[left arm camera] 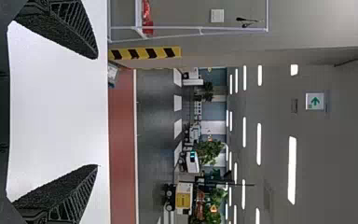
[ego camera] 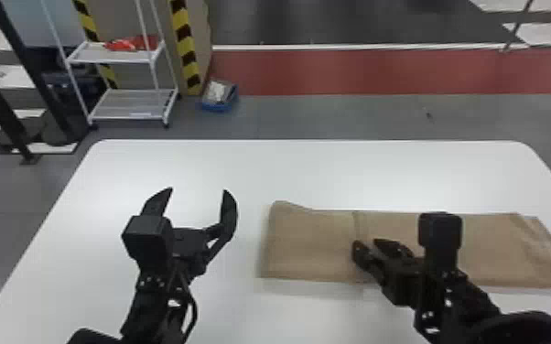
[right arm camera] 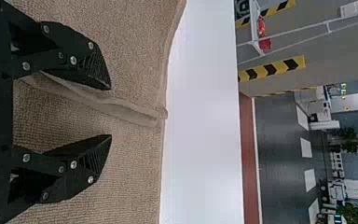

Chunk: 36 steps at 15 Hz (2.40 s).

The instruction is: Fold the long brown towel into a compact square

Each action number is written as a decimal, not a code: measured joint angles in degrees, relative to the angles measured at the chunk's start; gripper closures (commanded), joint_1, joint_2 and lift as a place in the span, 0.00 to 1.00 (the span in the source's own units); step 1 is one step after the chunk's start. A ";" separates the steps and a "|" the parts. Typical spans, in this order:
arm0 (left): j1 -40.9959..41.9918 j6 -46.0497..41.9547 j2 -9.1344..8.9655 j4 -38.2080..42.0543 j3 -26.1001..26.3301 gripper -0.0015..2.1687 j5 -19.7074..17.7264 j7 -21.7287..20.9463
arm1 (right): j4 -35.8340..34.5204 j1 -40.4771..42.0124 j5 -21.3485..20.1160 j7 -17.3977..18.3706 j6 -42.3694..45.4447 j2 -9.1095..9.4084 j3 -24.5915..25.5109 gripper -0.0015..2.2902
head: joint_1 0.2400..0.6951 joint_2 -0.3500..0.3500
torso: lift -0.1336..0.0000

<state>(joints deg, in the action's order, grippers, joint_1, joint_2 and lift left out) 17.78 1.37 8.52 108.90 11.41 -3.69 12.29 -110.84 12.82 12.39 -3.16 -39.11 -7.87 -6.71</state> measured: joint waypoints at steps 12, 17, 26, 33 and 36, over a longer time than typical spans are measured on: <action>0.15 0.00 0.44 -0.30 -0.74 0.02 -0.13 -0.24 | 0.31 -1.27 -0.11 0.09 -2.70 0.02 -0.99 0.40 | 1.00 0.57 | 0.14; 0.00 0.00 0.42 -0.69 -0.94 0.02 -0.28 -0.25 | -0.04 -1.13 -0.19 -0.77 -1.48 -0.03 -1.02 0.54 | 1.00 0.58 | 0.14; 0.14 0.00 0.39 -0.45 -1.25 0.02 -0.35 -0.42 | -0.71 -2.92 -3.27 -0.66 -4.68 -0.04 -2.12 0.47 | 1.00 0.58 | 0.14; 0.18 -0.01 0.44 -0.61 -1.36 0.02 -0.35 -0.43 | -1.45 -3.77 -6.07 -0.55 -5.39 -0.02 -7.26 0.47 | 1.00 0.65 | 0.14; 0.31 -0.34 0.52 -0.62 -1.47 0.02 -0.35 -0.41 | -3.06 -3.77 -8.62 -0.13 -6.72 0.01 -9.52 0.43 | 1.00 0.67 | 0.14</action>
<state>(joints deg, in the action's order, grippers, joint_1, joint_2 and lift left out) 18.09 1.03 9.05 108.28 9.94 -4.04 11.89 -113.90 9.05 3.77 -3.29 -45.83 -7.86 -16.23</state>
